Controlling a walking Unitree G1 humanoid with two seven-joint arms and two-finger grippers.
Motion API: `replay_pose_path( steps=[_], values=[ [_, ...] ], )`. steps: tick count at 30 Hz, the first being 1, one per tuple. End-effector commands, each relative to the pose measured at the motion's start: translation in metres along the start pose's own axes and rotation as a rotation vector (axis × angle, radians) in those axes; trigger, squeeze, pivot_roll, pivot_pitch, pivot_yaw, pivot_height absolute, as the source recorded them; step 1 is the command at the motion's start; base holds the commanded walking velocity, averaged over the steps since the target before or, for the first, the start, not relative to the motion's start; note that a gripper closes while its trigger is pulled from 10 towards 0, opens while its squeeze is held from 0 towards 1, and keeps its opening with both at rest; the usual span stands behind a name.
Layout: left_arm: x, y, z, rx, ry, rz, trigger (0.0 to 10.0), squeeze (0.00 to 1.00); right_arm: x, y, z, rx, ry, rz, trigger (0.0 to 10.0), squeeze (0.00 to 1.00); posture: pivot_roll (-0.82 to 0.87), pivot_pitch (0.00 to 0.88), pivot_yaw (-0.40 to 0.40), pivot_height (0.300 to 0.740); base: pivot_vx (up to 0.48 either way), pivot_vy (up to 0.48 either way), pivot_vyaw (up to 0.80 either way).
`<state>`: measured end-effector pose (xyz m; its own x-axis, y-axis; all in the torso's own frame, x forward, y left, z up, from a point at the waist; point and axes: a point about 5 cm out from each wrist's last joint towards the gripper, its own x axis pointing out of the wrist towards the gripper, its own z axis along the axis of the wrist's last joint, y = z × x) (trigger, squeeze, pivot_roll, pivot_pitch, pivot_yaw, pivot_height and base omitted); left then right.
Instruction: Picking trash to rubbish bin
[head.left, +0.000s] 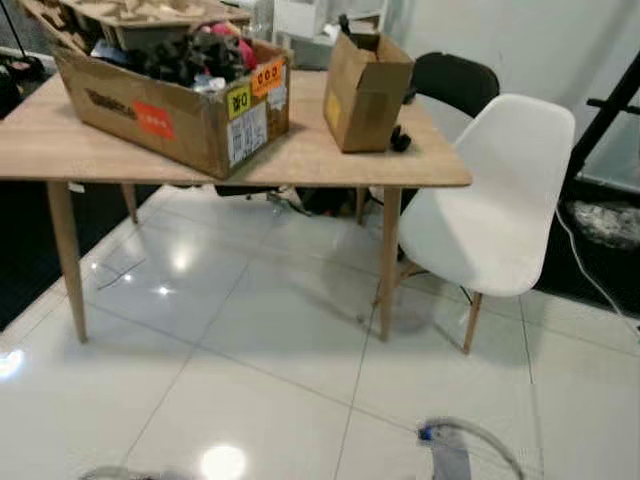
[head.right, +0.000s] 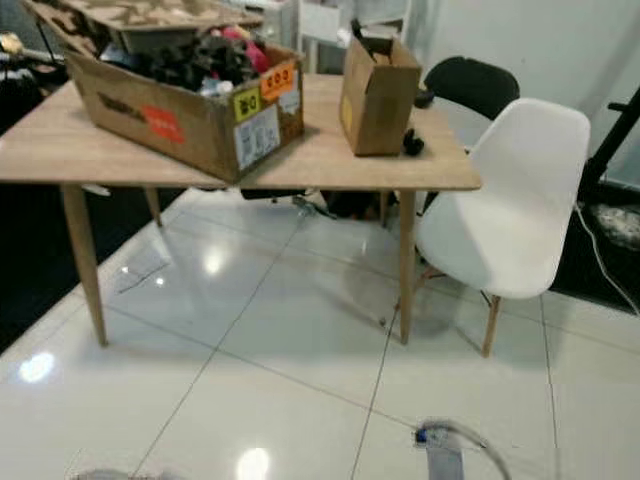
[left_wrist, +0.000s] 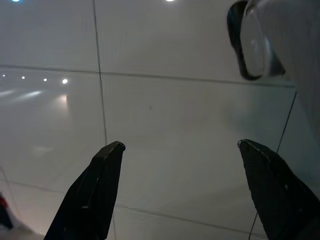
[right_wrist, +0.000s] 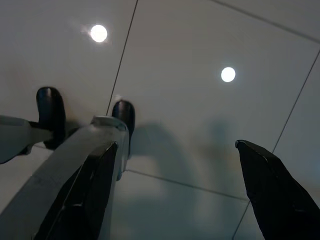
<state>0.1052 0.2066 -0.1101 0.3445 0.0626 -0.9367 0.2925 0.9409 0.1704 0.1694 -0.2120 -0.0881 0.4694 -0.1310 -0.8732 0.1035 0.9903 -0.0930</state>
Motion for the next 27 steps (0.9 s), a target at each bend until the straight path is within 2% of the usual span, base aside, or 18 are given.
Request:
replay_pose_path(
  steps=[1,3,27],
  values=[
    [0.0004,-0.0065,0.0002,0.008,0.000,-0.020,10.0,0.00,-0.0002,0.0013,-0.0042,0.003,0.015,0.002,10.0,0.00,0.11,0.071,-0.047,0.740,0.000,0.000,0.00],
    [0.0004,-0.0066,0.0002,0.008,0.000,-0.021,10.0,0.00,-0.0002,0.0011,-0.0044,0.000,0.017,0.001,10.0,0.00,0.11,0.071,-0.047,0.740,0.000,0.000,0.00],
    [0.0005,-0.0047,0.0021,0.024,-0.002,-0.021,10.0,0.00,-0.0005,0.0025,-0.0085,-0.033,0.040,0.010,10.0,0.00,0.11,0.063,-0.046,0.740,0.000,0.000,-0.80]
  ],
)
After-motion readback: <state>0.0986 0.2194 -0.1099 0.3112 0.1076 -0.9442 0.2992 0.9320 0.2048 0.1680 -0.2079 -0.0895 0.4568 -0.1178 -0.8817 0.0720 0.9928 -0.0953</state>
